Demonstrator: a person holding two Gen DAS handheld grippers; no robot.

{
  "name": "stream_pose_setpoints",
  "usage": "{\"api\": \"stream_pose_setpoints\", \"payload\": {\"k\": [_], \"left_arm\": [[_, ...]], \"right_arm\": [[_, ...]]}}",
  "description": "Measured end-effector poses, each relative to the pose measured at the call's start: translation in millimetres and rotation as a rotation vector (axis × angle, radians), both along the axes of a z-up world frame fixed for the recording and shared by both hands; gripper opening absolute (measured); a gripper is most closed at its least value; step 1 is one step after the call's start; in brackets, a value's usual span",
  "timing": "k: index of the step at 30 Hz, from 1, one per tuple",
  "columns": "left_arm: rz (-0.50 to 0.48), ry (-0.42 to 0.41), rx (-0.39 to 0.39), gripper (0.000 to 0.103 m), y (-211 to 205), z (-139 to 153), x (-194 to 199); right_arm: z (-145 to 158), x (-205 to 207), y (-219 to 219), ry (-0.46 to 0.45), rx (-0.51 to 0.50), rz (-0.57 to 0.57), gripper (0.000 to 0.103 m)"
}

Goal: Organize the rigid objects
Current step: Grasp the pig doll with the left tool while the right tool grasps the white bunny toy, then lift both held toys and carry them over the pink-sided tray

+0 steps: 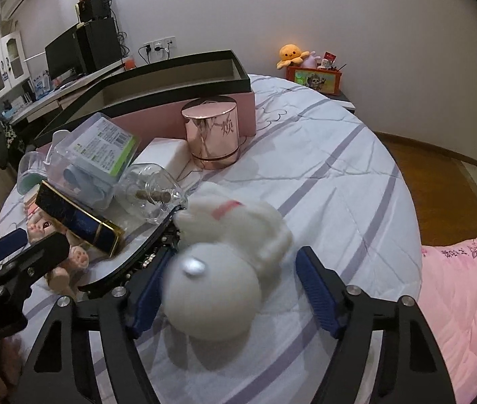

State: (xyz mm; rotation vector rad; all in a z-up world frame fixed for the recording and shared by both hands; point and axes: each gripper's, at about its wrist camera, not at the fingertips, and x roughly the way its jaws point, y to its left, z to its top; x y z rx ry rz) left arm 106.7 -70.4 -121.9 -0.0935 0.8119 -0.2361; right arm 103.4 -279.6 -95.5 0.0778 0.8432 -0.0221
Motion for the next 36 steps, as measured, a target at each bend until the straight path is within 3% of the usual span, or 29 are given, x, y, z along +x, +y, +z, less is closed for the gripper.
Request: {"api": "stream_pose_setpoints", "payload": {"k": [1,3,5,7,10,11,13,15,20,22,29,36], "left_arm": [[-0.010,0.000,-0.017,0.094,2.4,1.3,-2.3],[-0.026,-0.006,-0.024,0.092,4.9,3.3,-7.6],[-0.030,-0.008,-0.015,0.094,3.3,2.9,-6.7],[-0.006,0.007,-0.001,0.103,-0.5,0.4,0.3],[-0.066,0.044,-0.002,0.101,-12.3,-4.7,9.7],[-0.083,0.027,0.012,0.096,-15.4,-3.3,6.7],[-0.126,-0.001,-0.002,0.075,-18.9,-1.1,-3.0],[-0.146,-0.011,-0.015,0.065,-20.2,0.6,-8.9],[-0.150,0.016,-0.031,0.070,-20.4,-0.4,4.6],[-0.172,0.033,-0.054,0.064,-23.6,-3.1,9.9],[-0.171,0.004,-0.056,0.063,-13.4,3.2,-11.9],[-0.131,-0.044,-0.045,0.063,9.9,17.9,-26.5]], "right_arm": [[0.5,-1.0,-0.5,0.000,-0.001,0.002,0.067],[1.1,-2.9,-2.3,-0.001,0.007,0.007,0.064],[0.7,-3.3,-2.6,0.000,0.006,0.005,0.063],[0.4,-1.5,0.2,0.004,-0.009,0.001,0.064],[0.1,-0.2,3.1,0.007,-0.021,-0.003,0.064],[0.5,-1.6,3.0,0.006,-0.019,0.001,0.064],[1.5,-6.8,1.8,0.006,-0.009,0.012,0.063],[1.4,-10.8,0.7,0.003,-0.005,0.021,0.062],[-1.3,-5.2,1.4,-0.007,-0.024,0.031,0.061],[-1.6,-3.2,1.8,-0.009,-0.029,0.033,0.060],[9.5,-20.8,-7.3,-0.014,0.069,0.057,0.059],[24.7,-28.4,-1.0,-0.046,0.084,0.080,0.059]]}}
